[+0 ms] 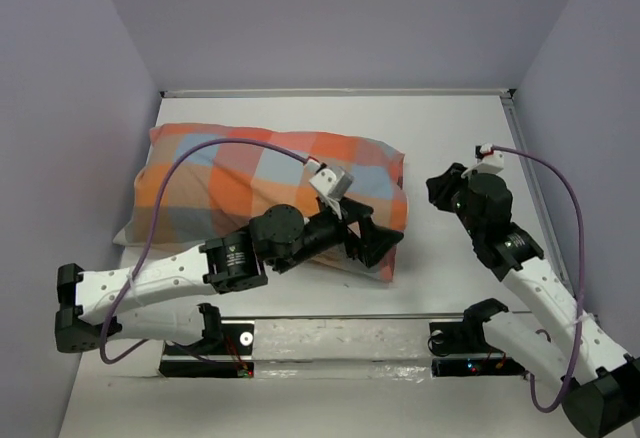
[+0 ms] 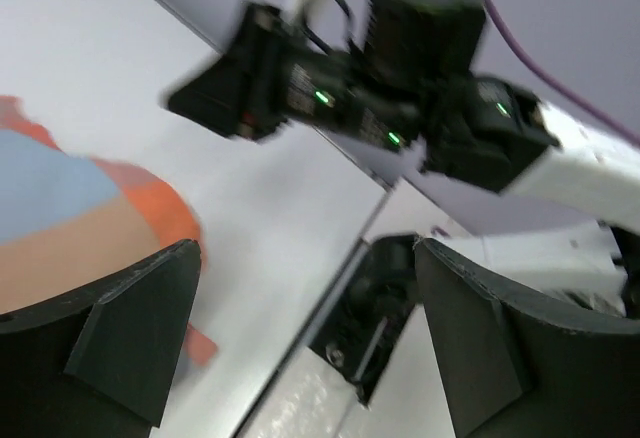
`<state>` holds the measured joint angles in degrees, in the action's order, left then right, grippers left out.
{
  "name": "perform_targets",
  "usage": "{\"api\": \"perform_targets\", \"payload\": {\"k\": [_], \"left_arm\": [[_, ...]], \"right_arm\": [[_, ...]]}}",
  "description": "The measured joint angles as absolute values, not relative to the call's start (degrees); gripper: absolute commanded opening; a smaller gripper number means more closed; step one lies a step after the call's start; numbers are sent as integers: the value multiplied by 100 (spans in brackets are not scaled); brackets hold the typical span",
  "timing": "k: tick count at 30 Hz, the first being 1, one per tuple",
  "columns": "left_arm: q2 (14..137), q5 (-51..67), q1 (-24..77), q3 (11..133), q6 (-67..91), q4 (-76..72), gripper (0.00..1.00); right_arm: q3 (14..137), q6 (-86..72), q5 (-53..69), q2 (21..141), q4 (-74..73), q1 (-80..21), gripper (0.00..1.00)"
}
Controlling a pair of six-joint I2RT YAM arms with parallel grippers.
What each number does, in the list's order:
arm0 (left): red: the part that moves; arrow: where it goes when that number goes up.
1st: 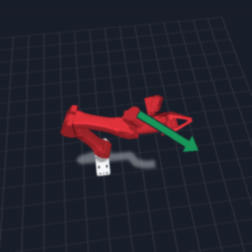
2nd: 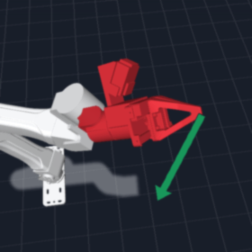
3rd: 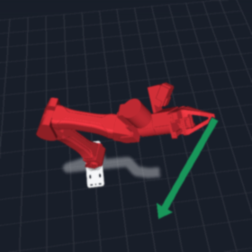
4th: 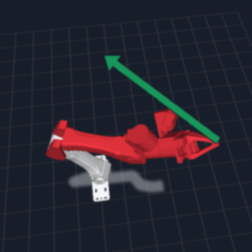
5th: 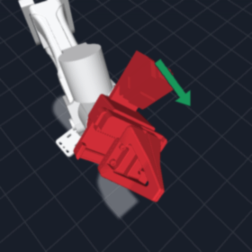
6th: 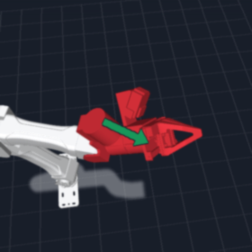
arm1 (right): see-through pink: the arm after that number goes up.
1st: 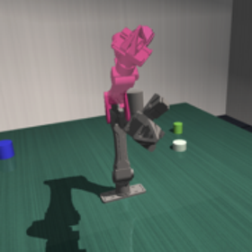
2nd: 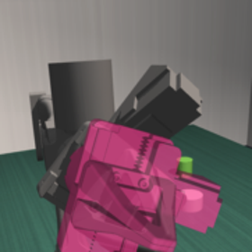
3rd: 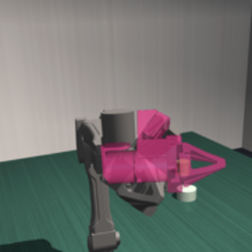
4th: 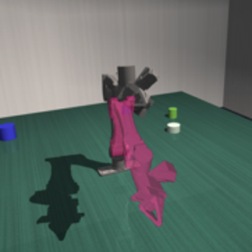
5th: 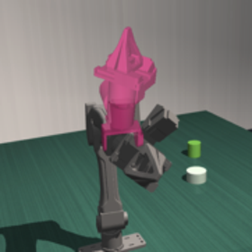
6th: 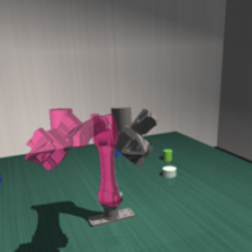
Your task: Put the pillow into the pillowcase
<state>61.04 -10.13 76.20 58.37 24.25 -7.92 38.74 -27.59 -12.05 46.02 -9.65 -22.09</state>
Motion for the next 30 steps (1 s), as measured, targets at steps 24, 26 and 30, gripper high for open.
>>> {"api": "perform_targets", "payload": {"k": [24, 26, 30], "left_arm": [[7415, -1529, 5835, 4263, 2711, -1166, 99], [7769, -1498, 5920, 4300, 2773, -1634, 99], [8875, -1249, 6152, 4873, 2816, -2477, 99]], "right_arm": [[3811, -4125, 1898, 7190, 753, -2154, 32], [3850, -4193, 1981, 7214, 886, -2060, 3], [4099, -4276, 2086, 7216, 989, -1476, 0]]}}
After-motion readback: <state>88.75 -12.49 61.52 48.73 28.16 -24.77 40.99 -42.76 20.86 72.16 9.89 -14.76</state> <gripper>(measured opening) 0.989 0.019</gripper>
